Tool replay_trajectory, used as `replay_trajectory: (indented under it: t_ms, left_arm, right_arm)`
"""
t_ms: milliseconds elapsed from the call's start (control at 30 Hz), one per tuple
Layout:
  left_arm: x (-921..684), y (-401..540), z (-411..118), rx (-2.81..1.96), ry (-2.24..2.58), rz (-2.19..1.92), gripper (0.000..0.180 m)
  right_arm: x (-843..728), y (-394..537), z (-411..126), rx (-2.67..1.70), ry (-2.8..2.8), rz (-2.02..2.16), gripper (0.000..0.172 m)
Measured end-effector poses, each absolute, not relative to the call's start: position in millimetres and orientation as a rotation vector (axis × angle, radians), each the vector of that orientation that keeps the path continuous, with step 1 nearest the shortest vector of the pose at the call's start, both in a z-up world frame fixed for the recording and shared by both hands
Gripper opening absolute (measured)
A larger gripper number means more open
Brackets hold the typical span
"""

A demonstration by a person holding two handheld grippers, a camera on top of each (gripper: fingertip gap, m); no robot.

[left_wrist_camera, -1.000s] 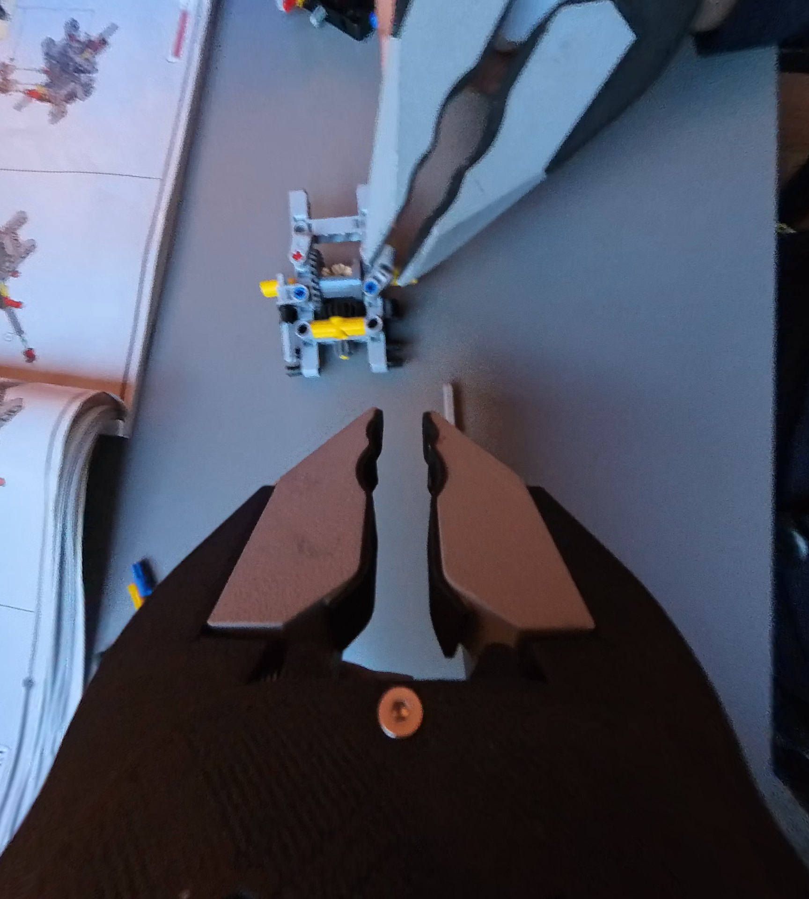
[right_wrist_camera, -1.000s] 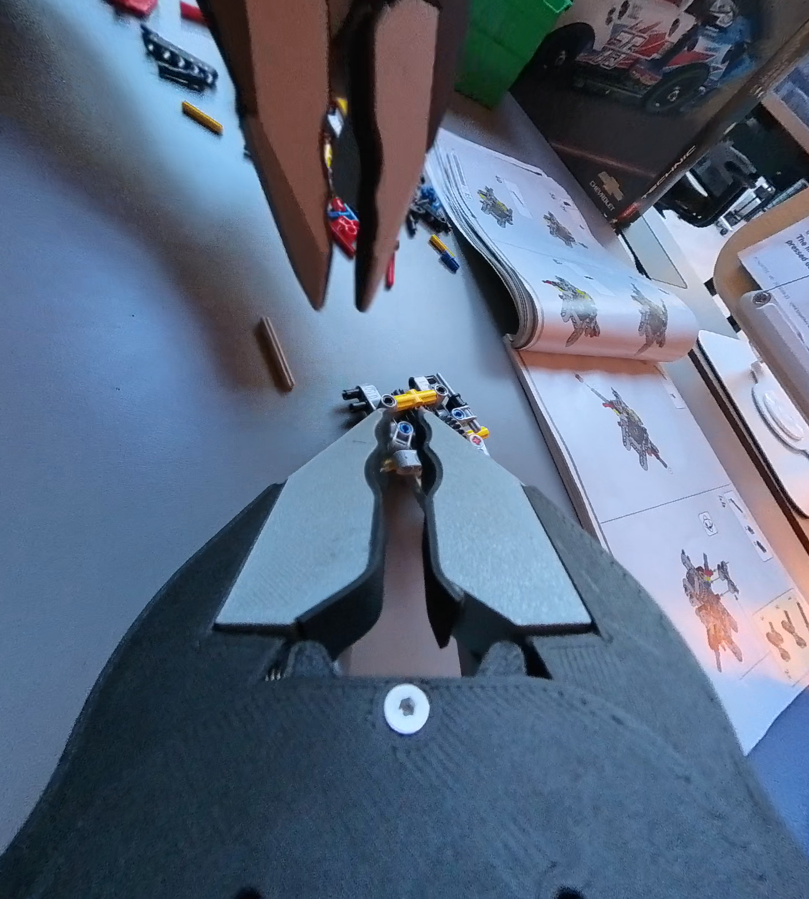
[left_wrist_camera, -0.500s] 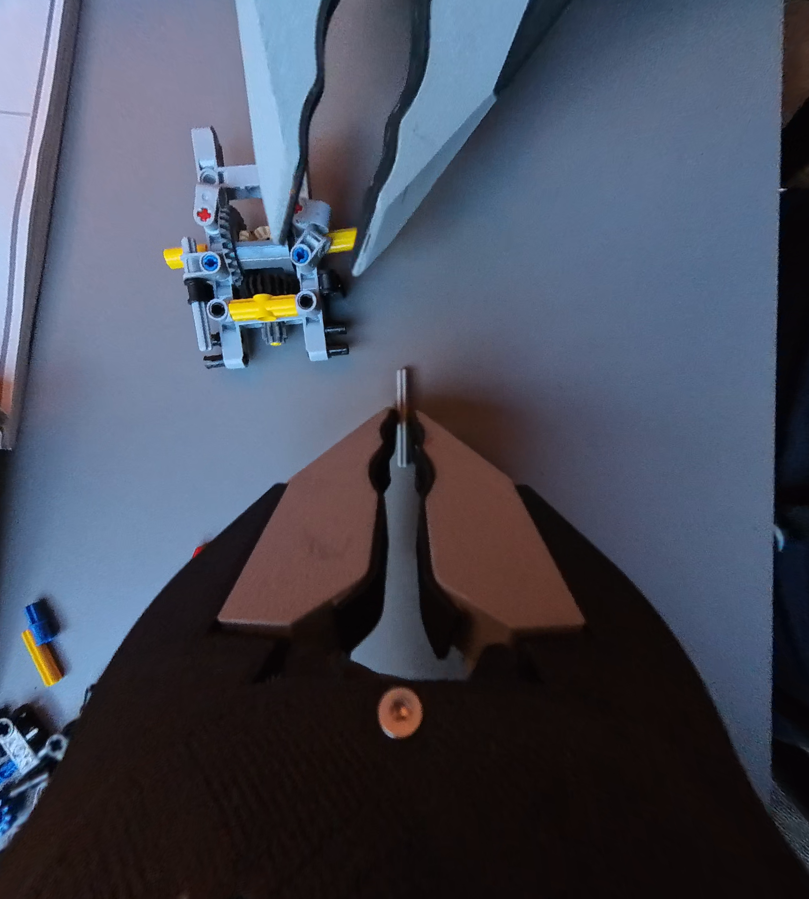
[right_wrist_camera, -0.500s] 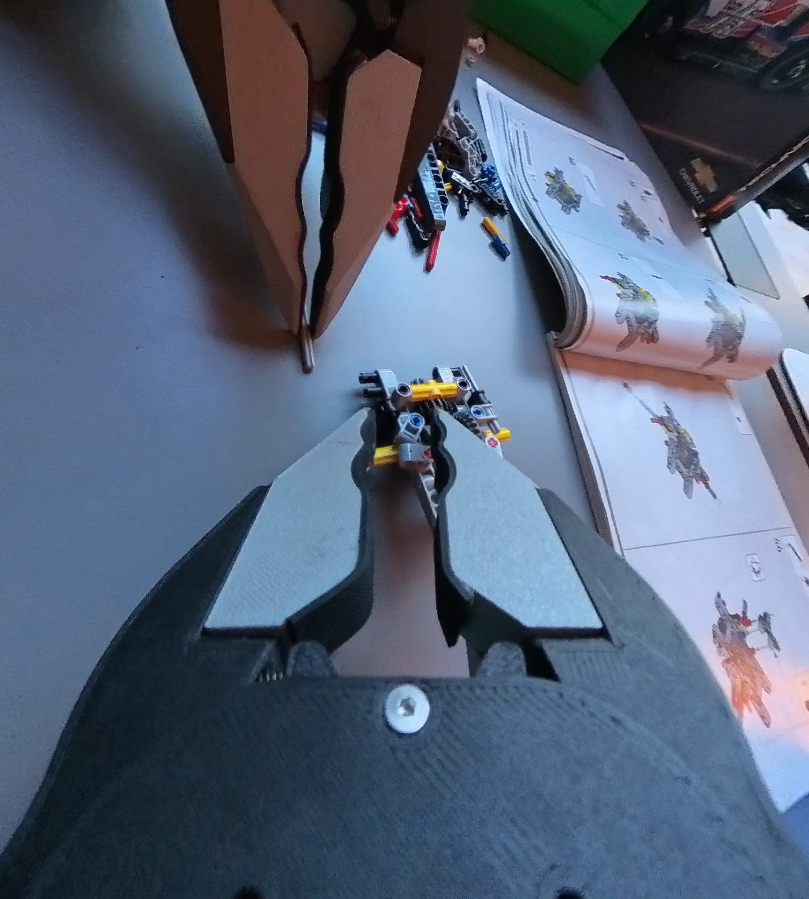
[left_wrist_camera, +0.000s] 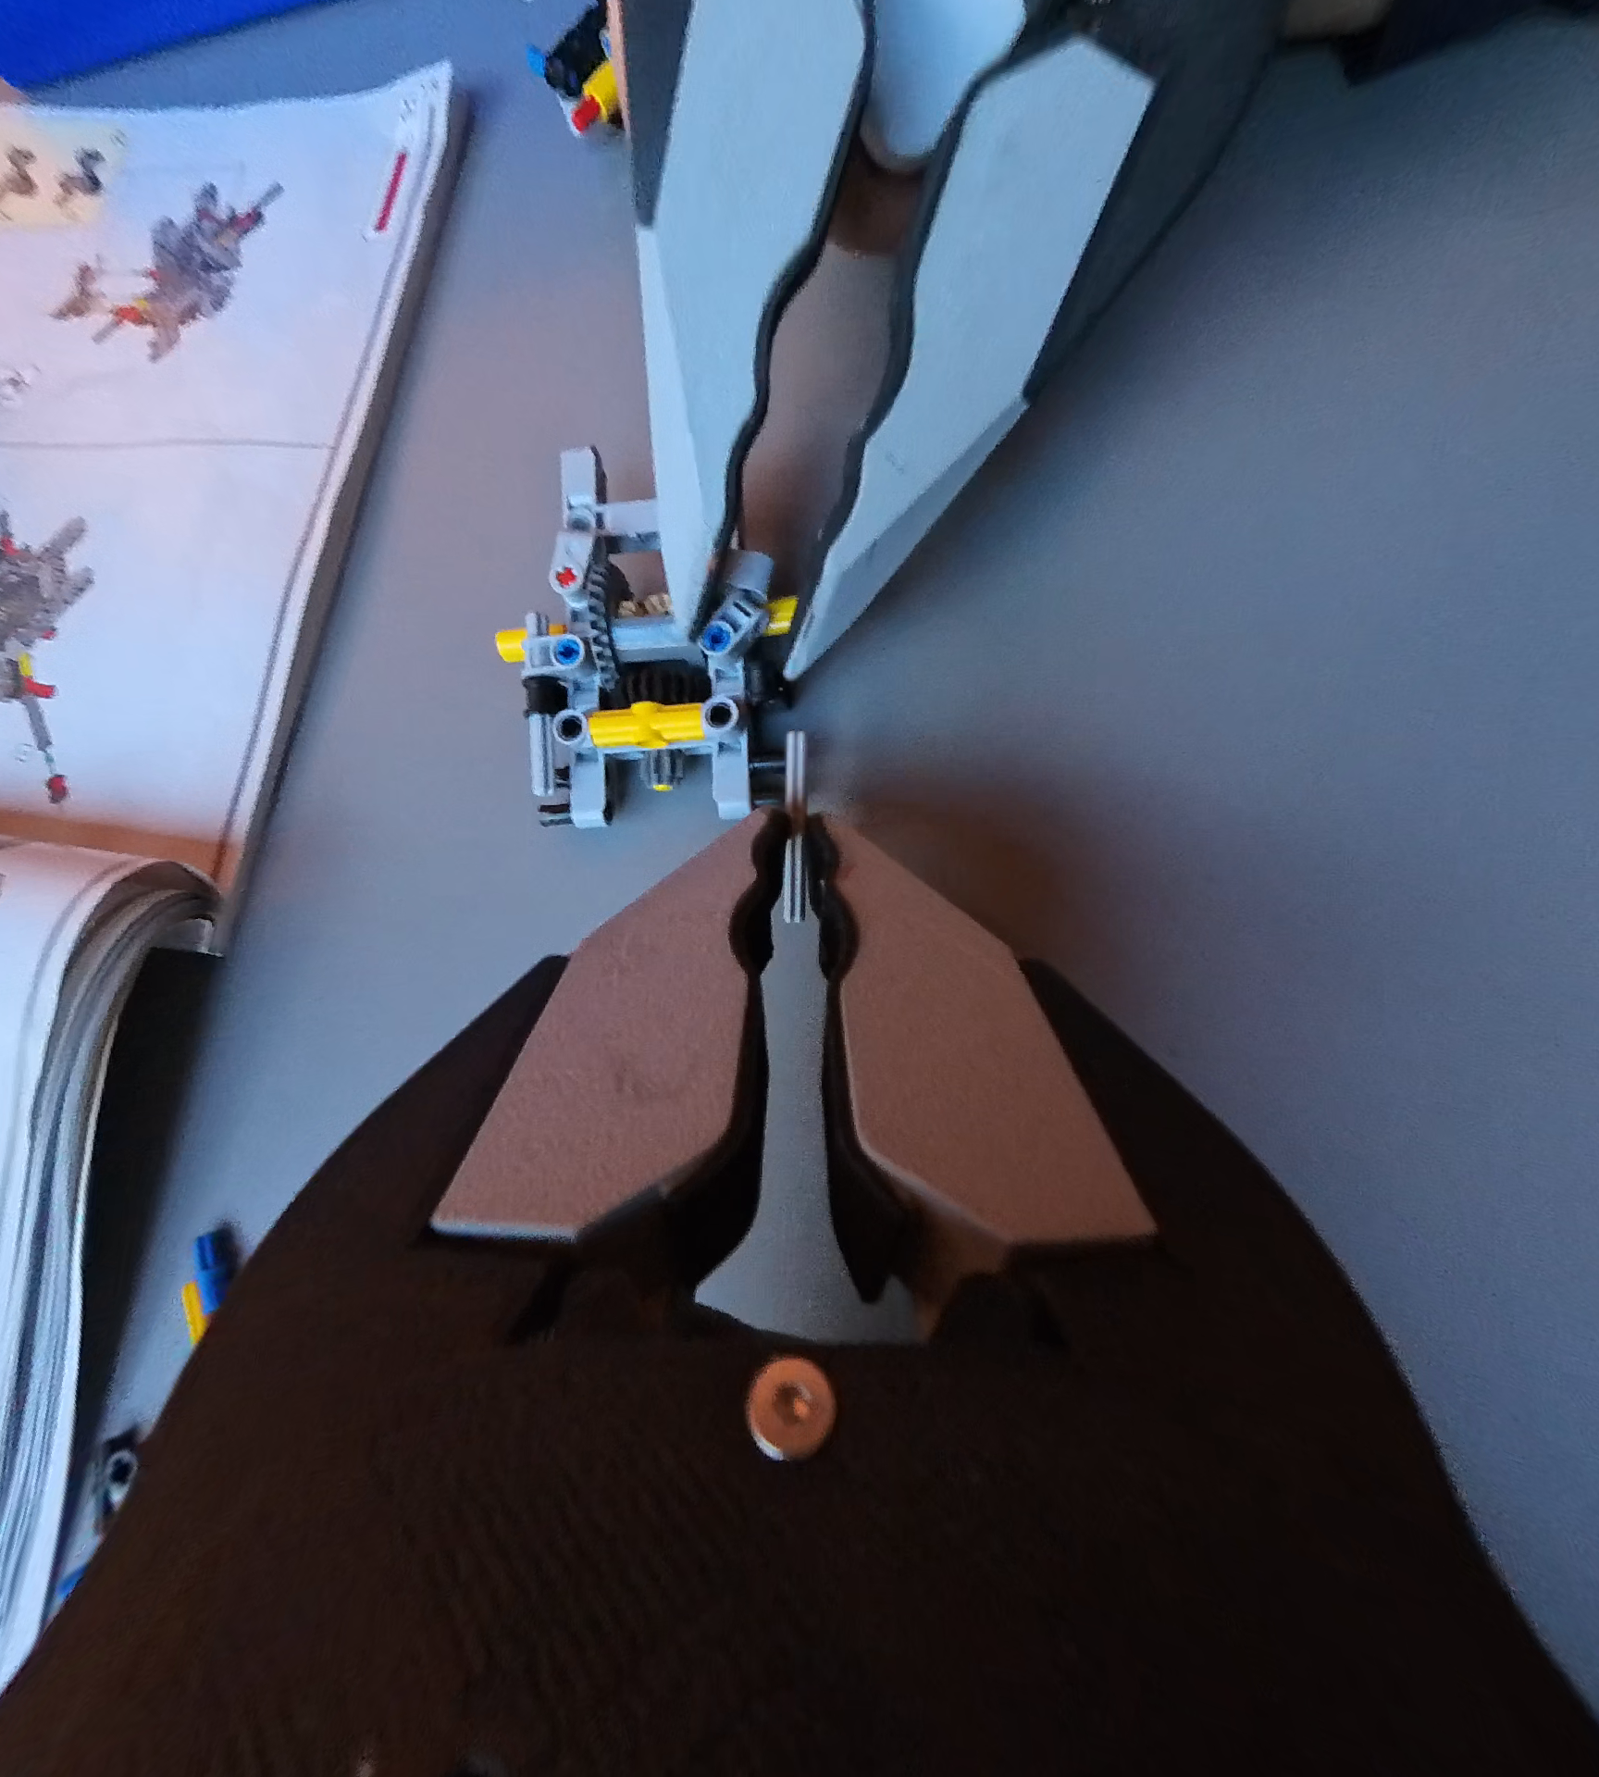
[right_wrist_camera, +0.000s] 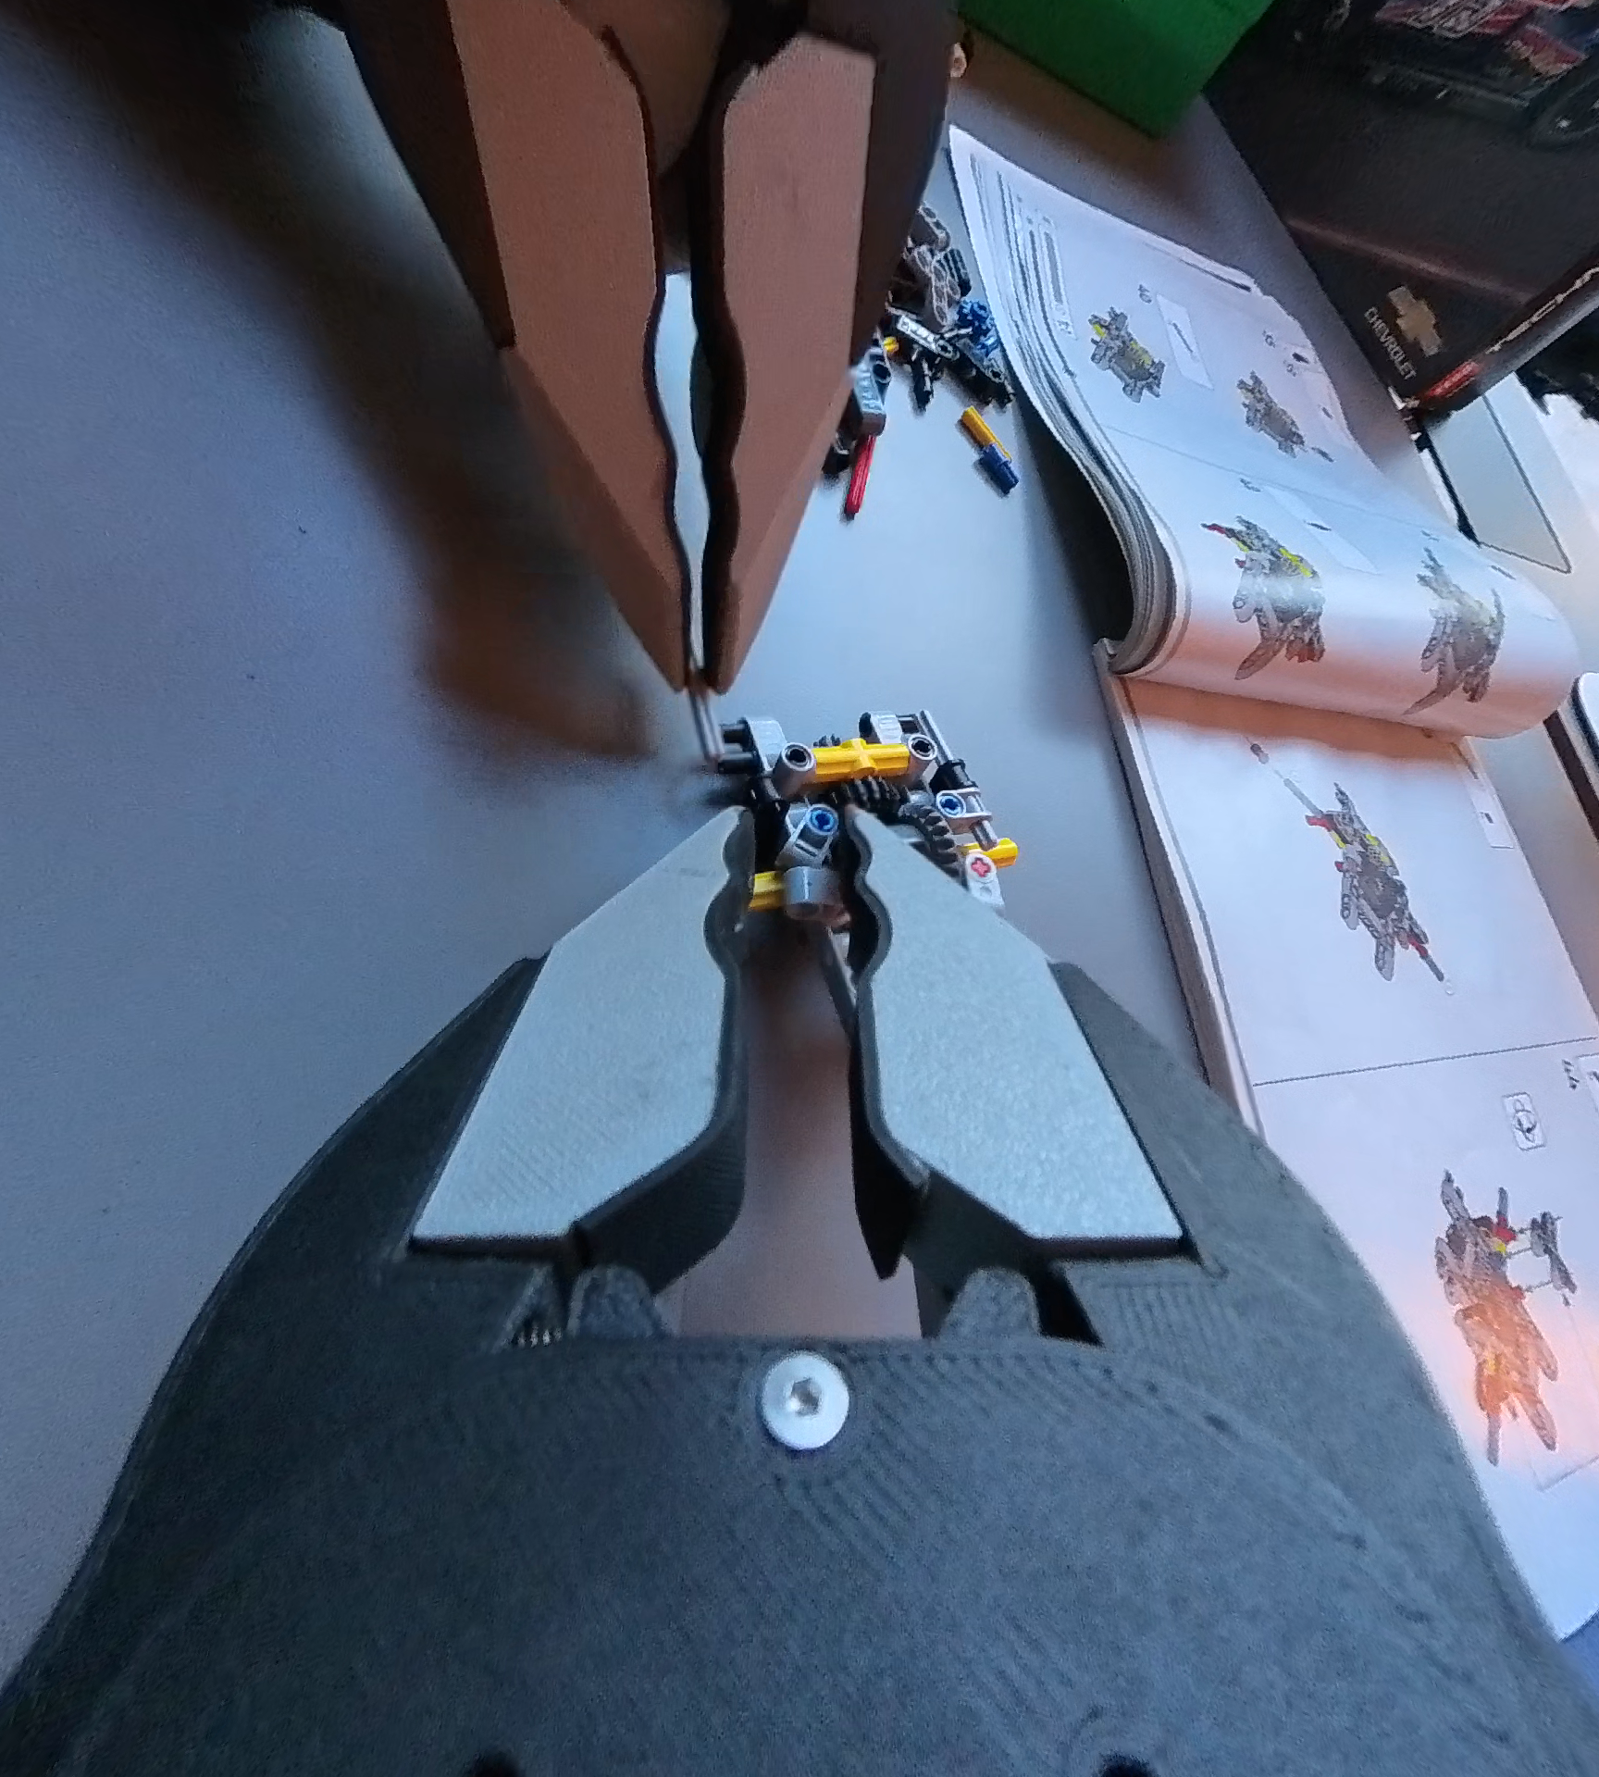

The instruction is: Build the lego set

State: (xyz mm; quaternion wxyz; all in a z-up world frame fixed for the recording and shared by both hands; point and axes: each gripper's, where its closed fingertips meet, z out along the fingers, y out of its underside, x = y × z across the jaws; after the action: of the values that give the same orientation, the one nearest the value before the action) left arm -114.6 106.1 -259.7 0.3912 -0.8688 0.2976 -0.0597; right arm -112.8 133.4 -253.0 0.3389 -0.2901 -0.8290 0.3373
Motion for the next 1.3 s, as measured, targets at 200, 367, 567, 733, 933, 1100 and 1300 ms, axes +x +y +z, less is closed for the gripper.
replay_trajectory:
  t_ms: [200, 367, 567, 733, 933, 1100, 1300]
  left_arm:
    - [-114.7, 111.6, -255.7, -2.182, 0.701, -0.196, 0.001]
    - [-117.6, 113.4, -259.5, -2.189, 0.693, -0.180, 0.002]
    - [-119.1, 116.2, -262.2, -2.178, 0.692, -0.162, 0.002]
    - [-119.6, 118.2, -259.1, -2.143, 0.715, -0.115, 0.001]
    - [-121.2, 119.6, -260.1, -2.109, 0.803, 0.024, 0.002]
    - [-122.2, 120.7, -254.6, -2.033, 0.892, 0.179, 0.002]
    - [-118.2, 118.2, -257.1, -2.025, 0.956, 0.248, 0.001]
  right_arm:
    - [-112.6, 133.3, -253.8, -0.760, -2.166, 0.881, 0.014]
    - [-112.4, 133.2, -253.8, -0.758, -2.165, 0.878, 0.014]
    - [-112.3, 133.0, -253.7, -0.765, -2.168, 0.888, 0.014]
    - [-112.2, 133.6, -253.7, -0.774, -2.168, 0.893, 0.014]
    - [-112.0, 136.1, -254.8, -0.790, -2.170, 0.889, 0.014]
    - [-110.8, 138.5, -252.7, -0.761, -2.146, 0.865, 0.015]
    - [-110.1, 130.8, -239.5, -0.657, -2.079, 0.845, 0.011]
